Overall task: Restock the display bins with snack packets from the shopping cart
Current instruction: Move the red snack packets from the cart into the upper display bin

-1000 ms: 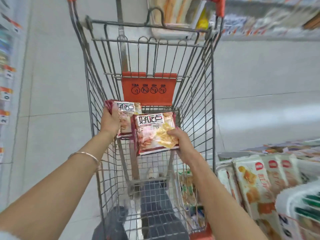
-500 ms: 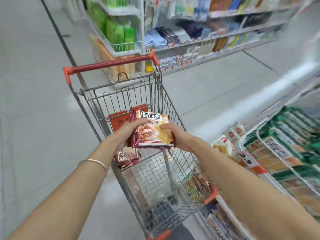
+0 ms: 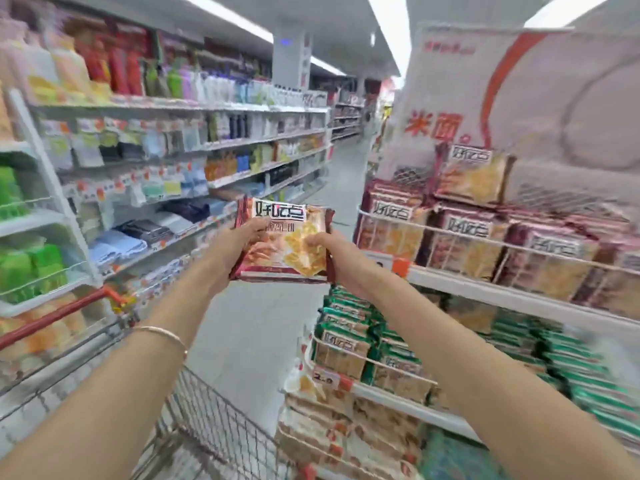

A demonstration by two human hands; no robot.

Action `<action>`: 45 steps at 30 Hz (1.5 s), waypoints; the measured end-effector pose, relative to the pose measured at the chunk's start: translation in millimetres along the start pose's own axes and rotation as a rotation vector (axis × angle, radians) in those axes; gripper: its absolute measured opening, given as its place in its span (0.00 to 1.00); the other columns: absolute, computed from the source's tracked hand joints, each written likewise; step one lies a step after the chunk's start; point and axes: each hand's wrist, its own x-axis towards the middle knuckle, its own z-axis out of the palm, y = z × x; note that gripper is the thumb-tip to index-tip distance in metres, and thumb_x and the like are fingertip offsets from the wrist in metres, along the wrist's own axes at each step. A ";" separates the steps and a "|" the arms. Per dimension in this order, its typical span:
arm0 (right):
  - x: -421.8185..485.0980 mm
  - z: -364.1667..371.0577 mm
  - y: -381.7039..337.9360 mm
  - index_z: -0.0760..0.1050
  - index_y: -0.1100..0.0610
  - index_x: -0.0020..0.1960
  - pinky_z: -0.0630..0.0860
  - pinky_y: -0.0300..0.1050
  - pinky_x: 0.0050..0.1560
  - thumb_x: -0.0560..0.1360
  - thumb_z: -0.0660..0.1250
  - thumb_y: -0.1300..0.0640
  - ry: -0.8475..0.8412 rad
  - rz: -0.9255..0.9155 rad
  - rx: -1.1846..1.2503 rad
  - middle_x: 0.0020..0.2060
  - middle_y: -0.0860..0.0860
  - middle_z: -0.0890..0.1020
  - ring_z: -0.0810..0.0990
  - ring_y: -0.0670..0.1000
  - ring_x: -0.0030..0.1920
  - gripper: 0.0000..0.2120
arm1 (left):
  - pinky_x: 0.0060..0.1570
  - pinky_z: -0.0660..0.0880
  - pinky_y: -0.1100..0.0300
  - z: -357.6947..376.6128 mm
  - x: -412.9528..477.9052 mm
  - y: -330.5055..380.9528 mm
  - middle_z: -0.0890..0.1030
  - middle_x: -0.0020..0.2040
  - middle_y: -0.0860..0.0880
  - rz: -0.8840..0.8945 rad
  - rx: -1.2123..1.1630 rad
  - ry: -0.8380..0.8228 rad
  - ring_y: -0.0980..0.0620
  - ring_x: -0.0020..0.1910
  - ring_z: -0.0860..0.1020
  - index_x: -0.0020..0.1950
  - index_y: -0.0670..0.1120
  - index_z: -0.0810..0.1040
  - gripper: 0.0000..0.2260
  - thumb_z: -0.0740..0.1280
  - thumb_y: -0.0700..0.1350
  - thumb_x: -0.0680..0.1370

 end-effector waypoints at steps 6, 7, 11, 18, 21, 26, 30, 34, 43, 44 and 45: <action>-59.1 -128.4 -78.5 0.53 0.49 0.80 0.67 0.62 0.72 0.54 0.76 0.48 0.274 -0.193 -0.115 0.72 0.55 0.72 0.73 0.59 0.69 0.59 | 0.43 0.80 0.52 142.3 38.0 70.3 0.83 0.53 0.41 0.171 0.063 -0.238 0.46 0.39 0.82 0.59 0.43 0.79 0.23 0.76 0.55 0.71; -68.0 -148.7 -87.9 0.54 0.48 0.80 0.68 0.60 0.71 0.55 0.76 0.48 0.329 -0.224 -0.140 0.71 0.54 0.72 0.74 0.57 0.68 0.57 | 0.49 0.80 0.49 166.8 42.8 78.4 0.84 0.54 0.42 0.207 0.092 -0.266 0.44 0.44 0.83 0.58 0.46 0.79 0.20 0.75 0.55 0.73; -78.8 -223.8 -105.5 0.59 0.50 0.77 0.73 0.59 0.68 0.58 0.75 0.46 0.536 -0.357 -0.258 0.68 0.53 0.76 0.77 0.55 0.65 0.50 | 0.56 0.80 0.49 255.3 63.0 98.5 0.85 0.49 0.47 0.352 0.144 -0.356 0.47 0.48 0.83 0.56 0.51 0.78 0.15 0.74 0.56 0.74; -64.4 -305.7 -85.6 0.36 0.53 0.81 0.72 0.38 0.58 0.78 0.71 0.53 0.408 -0.159 -0.482 0.70 0.48 0.68 0.74 0.50 0.63 0.49 | 0.45 0.80 0.64 332.2 98.9 67.5 0.85 0.49 0.55 0.325 0.385 -0.547 0.62 0.41 0.84 0.67 0.49 0.70 0.31 0.80 0.48 0.69; -45.4 -324.2 -77.4 0.54 0.50 0.78 0.66 0.43 0.66 0.77 0.69 0.42 0.311 -0.067 -0.544 0.69 0.44 0.70 0.72 0.50 0.67 0.37 | 0.37 0.76 0.71 334.9 117.4 53.5 0.83 0.46 0.54 0.341 0.401 -0.505 0.67 0.36 0.82 0.66 0.52 0.65 0.33 0.80 0.41 0.69; -49.0 -327.7 -89.9 0.69 0.45 0.61 0.71 0.26 0.50 0.79 0.69 0.49 0.241 -0.062 -0.548 0.50 0.36 0.76 0.76 0.36 0.49 0.14 | 0.42 0.79 0.69 334.8 124.0 61.8 0.81 0.49 0.56 0.382 0.489 -0.493 0.68 0.37 0.81 0.72 0.48 0.62 0.35 0.78 0.40 0.71; -52.4 -334.5 -79.7 0.48 0.52 0.80 0.63 0.46 0.72 0.72 0.74 0.40 0.402 -0.145 -0.514 0.74 0.47 0.67 0.69 0.50 0.71 0.49 | 0.49 0.82 0.56 332.4 120.1 53.0 0.77 0.62 0.59 0.474 0.411 -0.426 0.52 0.45 0.85 0.79 0.63 0.37 0.59 0.81 0.40 0.69; -32.8 -329.9 -55.9 0.37 0.38 0.79 0.44 0.45 0.77 0.69 0.75 0.38 0.554 -0.691 -0.912 0.80 0.45 0.40 0.36 0.43 0.79 0.55 | 0.49 0.82 0.56 340.0 116.3 45.7 0.56 0.75 0.62 0.572 0.372 -0.428 0.55 0.52 0.84 0.78 0.67 0.38 0.56 0.79 0.47 0.71; -6.2 -325.6 -43.9 0.31 0.33 0.76 0.40 0.61 0.77 0.73 0.53 0.26 0.616 -0.537 -1.449 0.77 0.44 0.27 0.45 0.63 0.80 0.42 | 0.46 0.79 0.58 327.5 134.3 32.2 0.83 0.52 0.58 0.672 0.613 -0.258 0.62 0.41 0.82 0.78 0.67 0.41 0.47 0.74 0.57 0.73; -7.2 -325.5 -44.2 0.31 0.32 0.76 0.37 0.61 0.76 0.73 0.55 0.26 0.617 -0.515 -1.456 0.76 0.43 0.26 0.43 0.63 0.80 0.42 | 0.44 0.78 0.61 326.3 133.0 31.6 0.83 0.49 0.57 0.659 0.610 -0.269 0.64 0.41 0.81 0.79 0.66 0.40 0.48 0.73 0.58 0.73; -9.4 -326.7 -45.4 0.33 0.32 0.76 0.35 0.63 0.75 0.73 0.56 0.26 0.619 -0.494 -1.460 0.76 0.43 0.26 0.40 0.63 0.80 0.42 | 0.46 0.77 0.62 324.5 131.8 32.3 0.83 0.52 0.57 0.649 0.608 -0.280 0.66 0.44 0.81 0.79 0.65 0.40 0.48 0.73 0.59 0.72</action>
